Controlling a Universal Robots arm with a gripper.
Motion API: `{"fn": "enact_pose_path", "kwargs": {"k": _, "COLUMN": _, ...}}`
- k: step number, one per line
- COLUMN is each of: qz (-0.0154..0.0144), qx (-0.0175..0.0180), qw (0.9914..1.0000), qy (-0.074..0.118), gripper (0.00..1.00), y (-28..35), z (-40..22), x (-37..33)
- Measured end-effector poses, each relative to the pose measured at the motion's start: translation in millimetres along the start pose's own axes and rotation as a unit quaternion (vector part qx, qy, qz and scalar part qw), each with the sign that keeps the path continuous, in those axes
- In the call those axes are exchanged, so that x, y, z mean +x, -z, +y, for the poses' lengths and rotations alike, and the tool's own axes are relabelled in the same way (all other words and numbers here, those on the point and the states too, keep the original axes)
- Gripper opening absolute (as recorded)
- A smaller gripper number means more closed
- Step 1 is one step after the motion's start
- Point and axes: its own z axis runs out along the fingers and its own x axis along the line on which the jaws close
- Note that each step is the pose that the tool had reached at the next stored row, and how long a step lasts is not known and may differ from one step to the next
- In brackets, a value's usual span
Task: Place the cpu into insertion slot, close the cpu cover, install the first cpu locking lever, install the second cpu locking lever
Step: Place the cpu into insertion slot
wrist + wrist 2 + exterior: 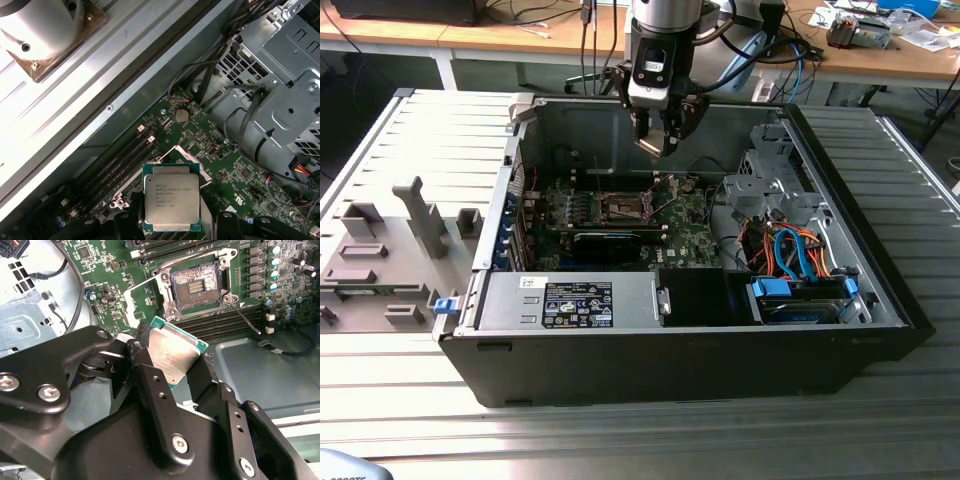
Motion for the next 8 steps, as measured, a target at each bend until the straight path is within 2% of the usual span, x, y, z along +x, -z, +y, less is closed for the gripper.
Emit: {"fn": "enact_pose_path", "kwargs": {"k": 8, "qz": -0.0005, "qx": -0.0001, "qw": 0.99998, "qy": -0.006, "gripper": 0.54, "y": -0.2, "z": 0.0, "x": 0.0}}
